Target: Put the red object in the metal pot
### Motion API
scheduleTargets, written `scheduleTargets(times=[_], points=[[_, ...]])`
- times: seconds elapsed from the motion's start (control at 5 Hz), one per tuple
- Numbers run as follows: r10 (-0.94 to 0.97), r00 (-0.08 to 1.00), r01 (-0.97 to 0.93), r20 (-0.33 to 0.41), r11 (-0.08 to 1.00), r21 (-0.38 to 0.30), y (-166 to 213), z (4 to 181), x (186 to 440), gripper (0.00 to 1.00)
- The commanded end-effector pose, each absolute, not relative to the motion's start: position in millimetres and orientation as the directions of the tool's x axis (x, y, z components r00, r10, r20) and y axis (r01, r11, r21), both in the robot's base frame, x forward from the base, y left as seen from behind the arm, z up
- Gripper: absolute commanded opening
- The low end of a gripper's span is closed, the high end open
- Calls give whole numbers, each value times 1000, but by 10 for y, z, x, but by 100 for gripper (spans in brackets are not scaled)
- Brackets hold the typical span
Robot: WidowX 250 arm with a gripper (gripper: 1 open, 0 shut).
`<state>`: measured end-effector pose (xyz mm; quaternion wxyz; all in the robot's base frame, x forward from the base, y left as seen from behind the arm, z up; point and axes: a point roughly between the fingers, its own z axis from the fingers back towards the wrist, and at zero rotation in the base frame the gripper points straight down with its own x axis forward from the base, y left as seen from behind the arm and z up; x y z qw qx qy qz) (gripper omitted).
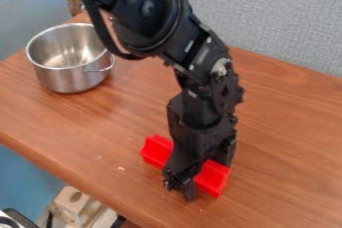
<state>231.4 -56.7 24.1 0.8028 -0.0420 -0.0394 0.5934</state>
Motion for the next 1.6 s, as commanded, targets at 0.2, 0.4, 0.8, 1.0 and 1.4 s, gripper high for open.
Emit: scheduleTargets(times=[0.2,0.4,0.8,1.0,1.4], points=[[953,301,-944,14,300,-134,-605,288,2358,100],[954,300,-945,12,299,-132,-605,286,2363,100],[955,297,-947,9,296,-127,-603,280,2372,100],[955,295,-948,8,294,-125,-602,277,2376,100],[956,292,-949,7,290,-123,-590,268,2379,0]])
